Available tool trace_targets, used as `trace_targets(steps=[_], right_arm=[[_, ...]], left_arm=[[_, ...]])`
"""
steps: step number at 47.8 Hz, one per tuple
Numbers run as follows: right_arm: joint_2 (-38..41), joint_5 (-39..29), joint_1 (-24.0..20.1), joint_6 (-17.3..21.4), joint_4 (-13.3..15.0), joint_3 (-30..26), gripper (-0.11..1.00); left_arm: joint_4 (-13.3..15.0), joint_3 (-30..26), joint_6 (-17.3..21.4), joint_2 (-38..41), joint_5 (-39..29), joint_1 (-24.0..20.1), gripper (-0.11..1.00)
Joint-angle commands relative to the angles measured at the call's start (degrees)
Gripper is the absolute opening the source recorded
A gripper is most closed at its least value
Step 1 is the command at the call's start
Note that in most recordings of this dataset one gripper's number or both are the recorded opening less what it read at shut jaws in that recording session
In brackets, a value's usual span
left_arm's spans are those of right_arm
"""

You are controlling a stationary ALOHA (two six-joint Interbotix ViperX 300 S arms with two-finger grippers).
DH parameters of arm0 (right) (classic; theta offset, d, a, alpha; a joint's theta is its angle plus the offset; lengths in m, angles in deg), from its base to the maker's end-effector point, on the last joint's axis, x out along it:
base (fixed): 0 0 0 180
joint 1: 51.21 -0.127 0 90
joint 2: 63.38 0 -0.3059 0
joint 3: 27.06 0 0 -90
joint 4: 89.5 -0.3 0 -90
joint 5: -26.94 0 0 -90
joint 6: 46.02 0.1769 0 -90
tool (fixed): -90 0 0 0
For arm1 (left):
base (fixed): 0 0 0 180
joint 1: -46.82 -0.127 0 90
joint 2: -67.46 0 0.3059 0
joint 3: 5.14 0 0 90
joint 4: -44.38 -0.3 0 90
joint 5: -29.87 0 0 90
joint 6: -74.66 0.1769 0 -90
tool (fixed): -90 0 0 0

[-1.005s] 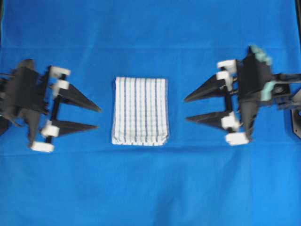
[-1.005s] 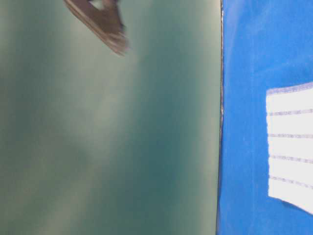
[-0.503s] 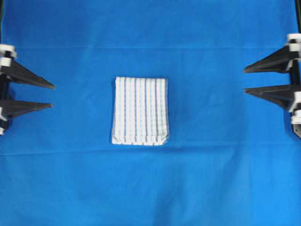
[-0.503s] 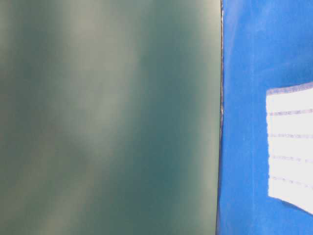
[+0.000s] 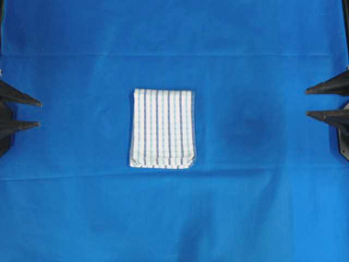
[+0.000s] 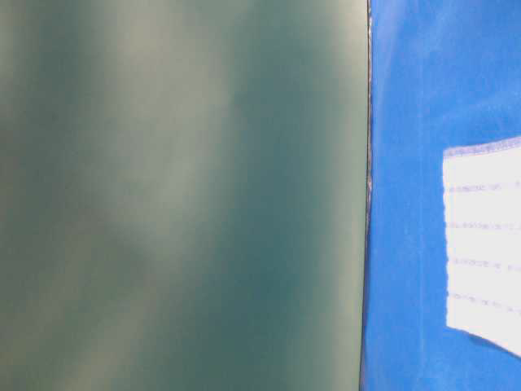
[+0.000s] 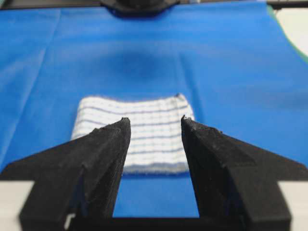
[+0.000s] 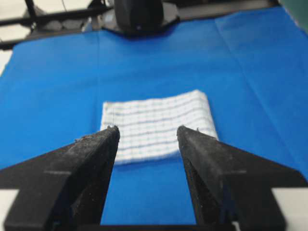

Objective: Fold a vertical towel.

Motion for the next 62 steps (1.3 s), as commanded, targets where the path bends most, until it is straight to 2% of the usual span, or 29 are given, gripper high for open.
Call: trace_targets(steps=[1, 62], right_arm=[[0.44, 1.93, 0.18, 0.09, -0.44, 0.09, 0.57], [0.97, 2.81, 0.18, 0.09, -0.26, 0.79, 0.57]], left_arm=[[0.0, 0.0, -0.09, 0.62, 0.35, -0.35, 0.44], [0.0, -0.09, -0.09, 0.26, 0.26, -0.26, 0.44]])
